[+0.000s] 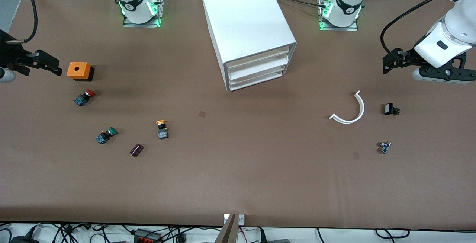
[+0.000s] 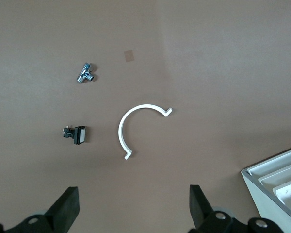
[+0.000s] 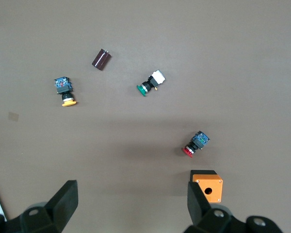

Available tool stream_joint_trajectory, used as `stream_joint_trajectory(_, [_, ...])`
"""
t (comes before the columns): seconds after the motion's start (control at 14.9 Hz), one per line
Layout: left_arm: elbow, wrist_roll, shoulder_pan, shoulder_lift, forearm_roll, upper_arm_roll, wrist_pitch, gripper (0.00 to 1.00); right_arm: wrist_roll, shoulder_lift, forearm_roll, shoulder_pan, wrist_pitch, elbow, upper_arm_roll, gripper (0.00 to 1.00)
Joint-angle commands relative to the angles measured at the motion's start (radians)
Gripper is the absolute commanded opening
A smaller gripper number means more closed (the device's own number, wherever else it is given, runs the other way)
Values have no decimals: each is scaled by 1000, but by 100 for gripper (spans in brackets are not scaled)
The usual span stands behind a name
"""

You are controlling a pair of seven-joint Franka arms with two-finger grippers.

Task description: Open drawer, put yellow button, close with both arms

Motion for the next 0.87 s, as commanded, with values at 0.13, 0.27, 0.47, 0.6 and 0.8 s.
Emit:
stream_joint_trajectory(0.13, [2,-13,-9,-11,17,1,-16,100,-13,-20,-7,-6,7,-26,0,100])
stream_joint_trajectory(0.27, [2,-13,-9,-11,17,1,-14,100,-6,-14,-4,0,-1,-25,0,100])
stream_joint_trajectory(0.47, [2,-12,-10,-11,17,1,-16,100,-4,33,31,14,9,-15,8,100])
stream_joint_trajectory(0.6, [4,-4,-10,-5,3,2,-21,100,1,79,107,28,18,-9,8,100])
stream_joint_trajectory(0.8, [4,-9,-10,-5,-10,1,-62,100,-4,151,138,66,56,-6,8,100])
